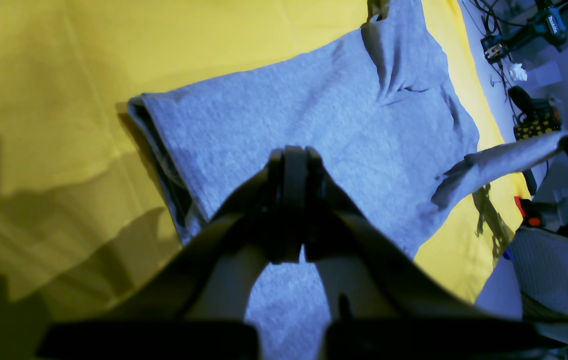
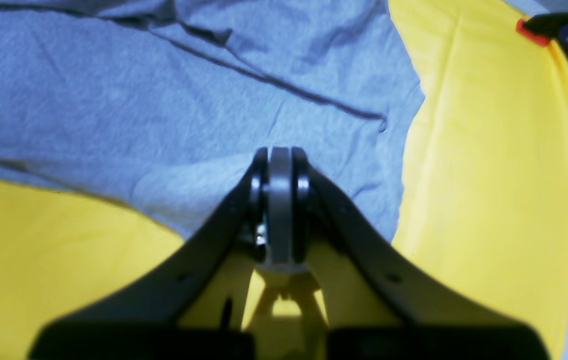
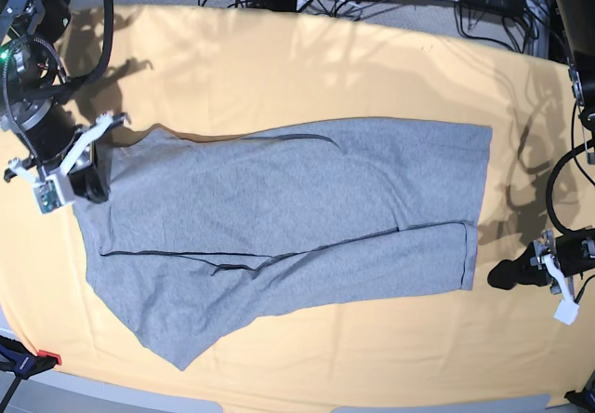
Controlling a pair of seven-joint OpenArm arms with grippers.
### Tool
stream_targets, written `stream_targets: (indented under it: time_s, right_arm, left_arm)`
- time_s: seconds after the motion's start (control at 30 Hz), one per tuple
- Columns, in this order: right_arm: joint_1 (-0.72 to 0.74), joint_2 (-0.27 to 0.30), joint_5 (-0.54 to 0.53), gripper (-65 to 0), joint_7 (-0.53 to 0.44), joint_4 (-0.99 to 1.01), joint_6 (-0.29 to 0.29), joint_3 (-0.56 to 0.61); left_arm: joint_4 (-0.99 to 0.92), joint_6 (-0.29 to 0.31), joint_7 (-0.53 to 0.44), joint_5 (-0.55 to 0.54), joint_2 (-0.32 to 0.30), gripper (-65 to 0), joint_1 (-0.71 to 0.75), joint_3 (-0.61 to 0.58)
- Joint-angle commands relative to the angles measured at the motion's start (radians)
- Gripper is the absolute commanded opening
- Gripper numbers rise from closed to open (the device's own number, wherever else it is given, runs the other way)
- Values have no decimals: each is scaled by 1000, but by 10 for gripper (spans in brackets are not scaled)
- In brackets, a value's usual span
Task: Layout the t-shirt on the table in an organized manner, then fold the t-shirt properly
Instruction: 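Pull the grasped shirt corner outward with the right gripper to spread it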
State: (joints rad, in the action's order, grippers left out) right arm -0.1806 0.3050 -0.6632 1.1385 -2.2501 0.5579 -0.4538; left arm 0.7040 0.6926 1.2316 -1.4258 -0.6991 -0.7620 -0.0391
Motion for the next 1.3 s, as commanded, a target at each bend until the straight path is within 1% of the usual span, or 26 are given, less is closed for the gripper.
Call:
stream_targets:
  time_s: [0.0, 0.1, 0.2, 0.33, 0.47, 0.5, 0.63, 0.77, 0.83, 0.93, 1.03, 1.13, 1.27]
  right_arm:
    - [-6, 18, -3, -650, -14, -12, 1, -5]
    - [-66, 26, 14, -650, -14, -12, -6, -5]
    - [-121, 28, 20, -650, -14, -12, -43, -6]
    - [-178, 29, 127, -650, -16, -13, -100, -6]
    - [-239, 31, 181, -650, -16, -13, -150, -7]
    - [-257, 31, 197, -650, -19, -14, -157, -10]
    - [-318, 34, 197, -650, -19, -14, -159, -37]
    - [-356, 56, 196, -650, -15, -27, -161, -91]
    - [-373, 68, 161, -650, 1, -55, -181, -121]
    - [-410, 75, 64, -650, 59, -106, -178, -161]
    - [-463, 75, -26, -650, 79, -106, -135, -179]
    - [-506, 74, -134, -650, 79, -106, -108, -179]
    - [-521, 66, -255, -650, 98, -106, -103, -174]
  left_arm:
    - [14, 6, -18, -27, -18, -650, -33, 10]
    - [14, 6, -18, -27, -18, -650, -33, 10]
    - [14, 6, -19, -27, -18, -650, -33, 10]
    - [14, 6, -18, -27, -18, -650, -33, 10]
    - [14, 6, -18, -27, -18, -650, -33, 10]
    - [14, 6, -18, -27, -18, -650, -33, 10]
    - [14, 6, -19, -28, -18, -650, -33, 10]
    - [14, 6, -19, -28, -18, -650, -33, 10]
    - [14, 6, -19, -28, -18, -650, -33, 10]
    - [14, 6, -19, -28, -18, -650, -33, 10]
    - [14, 6, -19, -32, -18, -650, -33, 10]
    - [14, 6, -19, -32, -18, -650, -33, 10]
    - [14, 6, -18, -31, -18, -650, -33, 10]
